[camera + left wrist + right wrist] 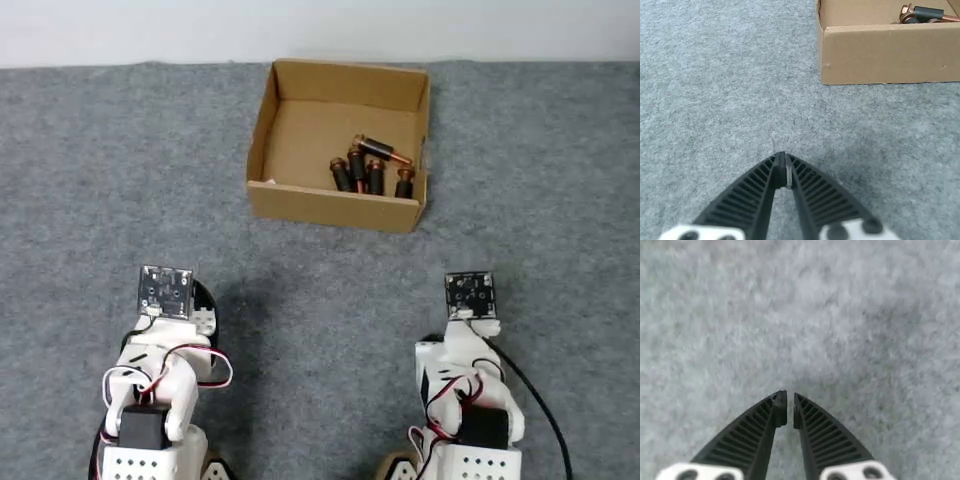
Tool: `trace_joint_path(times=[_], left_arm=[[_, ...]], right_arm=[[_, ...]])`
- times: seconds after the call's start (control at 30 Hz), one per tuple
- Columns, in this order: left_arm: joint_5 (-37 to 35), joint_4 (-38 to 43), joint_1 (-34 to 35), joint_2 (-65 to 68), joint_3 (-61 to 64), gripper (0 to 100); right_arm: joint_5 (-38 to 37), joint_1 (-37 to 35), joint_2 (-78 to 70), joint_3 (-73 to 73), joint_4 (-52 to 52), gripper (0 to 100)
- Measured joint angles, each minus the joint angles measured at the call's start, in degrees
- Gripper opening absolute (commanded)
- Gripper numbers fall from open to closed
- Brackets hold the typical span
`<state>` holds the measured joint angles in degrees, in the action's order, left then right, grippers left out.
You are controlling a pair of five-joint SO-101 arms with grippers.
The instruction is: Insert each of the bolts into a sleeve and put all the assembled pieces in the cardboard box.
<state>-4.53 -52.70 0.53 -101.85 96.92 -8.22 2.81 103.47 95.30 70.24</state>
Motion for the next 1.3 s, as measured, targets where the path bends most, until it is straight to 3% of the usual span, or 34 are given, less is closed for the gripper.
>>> trace_joint_path(times=[0.53,0.93,1.3], left_arm=[[0.00,-4.75,0.00,7.38,0.00,1],[0.00,-4.75,6.33,7.38,0.00,1],[0.00,-4.75,6.95,7.38,0.00,1]], right_arm=[[11.08,0.00,0.00,0.00,4.48,0.9],[11.43,0.00,0.00,0.00,4.48,0.9],[11.43,0.00,0.00,0.00,4.48,0.9]])
